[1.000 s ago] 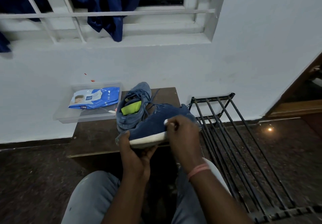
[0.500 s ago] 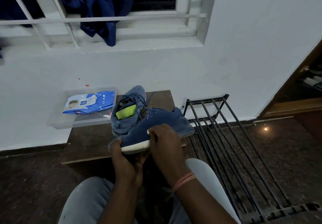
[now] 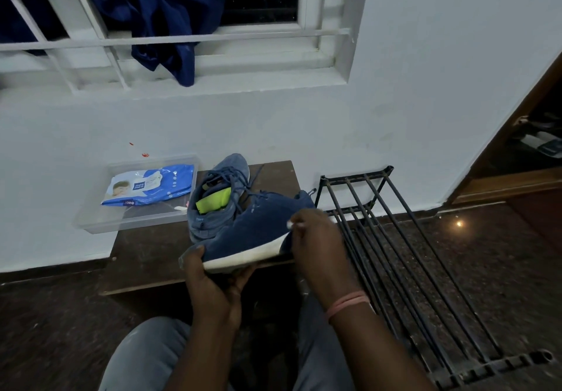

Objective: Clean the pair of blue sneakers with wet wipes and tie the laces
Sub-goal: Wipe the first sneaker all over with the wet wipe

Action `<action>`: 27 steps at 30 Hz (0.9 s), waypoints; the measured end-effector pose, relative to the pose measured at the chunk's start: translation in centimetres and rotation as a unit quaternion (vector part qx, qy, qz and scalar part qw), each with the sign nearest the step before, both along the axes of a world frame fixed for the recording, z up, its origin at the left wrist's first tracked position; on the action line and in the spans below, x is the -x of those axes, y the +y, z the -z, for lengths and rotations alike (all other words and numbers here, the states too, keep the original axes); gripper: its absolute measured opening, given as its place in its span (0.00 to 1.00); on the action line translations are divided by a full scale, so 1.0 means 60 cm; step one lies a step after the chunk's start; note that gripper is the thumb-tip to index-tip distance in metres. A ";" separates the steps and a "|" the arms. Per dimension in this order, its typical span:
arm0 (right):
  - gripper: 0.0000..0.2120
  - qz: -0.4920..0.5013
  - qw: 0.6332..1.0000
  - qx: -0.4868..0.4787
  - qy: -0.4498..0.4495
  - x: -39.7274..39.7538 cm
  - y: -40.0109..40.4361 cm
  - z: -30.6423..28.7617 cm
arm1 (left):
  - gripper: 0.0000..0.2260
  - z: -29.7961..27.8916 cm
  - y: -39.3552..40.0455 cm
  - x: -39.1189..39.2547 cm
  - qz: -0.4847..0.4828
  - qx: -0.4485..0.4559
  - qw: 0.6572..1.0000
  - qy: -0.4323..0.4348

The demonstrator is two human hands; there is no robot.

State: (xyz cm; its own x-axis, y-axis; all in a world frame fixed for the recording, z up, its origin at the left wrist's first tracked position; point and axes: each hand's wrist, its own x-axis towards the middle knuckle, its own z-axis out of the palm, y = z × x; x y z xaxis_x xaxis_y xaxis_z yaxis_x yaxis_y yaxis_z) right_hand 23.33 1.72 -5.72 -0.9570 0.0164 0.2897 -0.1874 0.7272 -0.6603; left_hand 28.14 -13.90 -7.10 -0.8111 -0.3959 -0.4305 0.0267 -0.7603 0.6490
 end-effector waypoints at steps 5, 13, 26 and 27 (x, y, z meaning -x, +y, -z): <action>0.10 0.092 0.995 0.010 -0.049 0.050 0.088 0.022 | 0.11 0.002 -0.002 0.003 0.003 -0.003 1.000 0.001; 0.07 0.074 0.991 0.098 -0.050 0.031 0.065 0.014 | 0.13 -0.002 -0.002 0.010 0.005 0.010 1.000 -0.005; 0.11 -0.049 0.998 -0.003 0.041 0.069 0.059 0.022 | 0.10 0.009 0.001 0.000 -0.014 0.001 1.000 -0.011; 0.11 -0.063 0.997 -0.011 0.048 0.068 0.060 0.022 | 0.10 0.010 0.001 -0.001 -0.015 -0.001 1.000 -0.012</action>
State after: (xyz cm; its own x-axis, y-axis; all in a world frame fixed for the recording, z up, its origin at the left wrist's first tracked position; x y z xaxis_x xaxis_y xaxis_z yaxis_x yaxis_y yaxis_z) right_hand 19.24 5.31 -7.03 -0.9189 -0.1088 0.3791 -0.3393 0.7078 -0.6195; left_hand 28.19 -13.84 -7.69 -0.7879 -0.4189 -0.4514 0.0333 -0.7609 0.6481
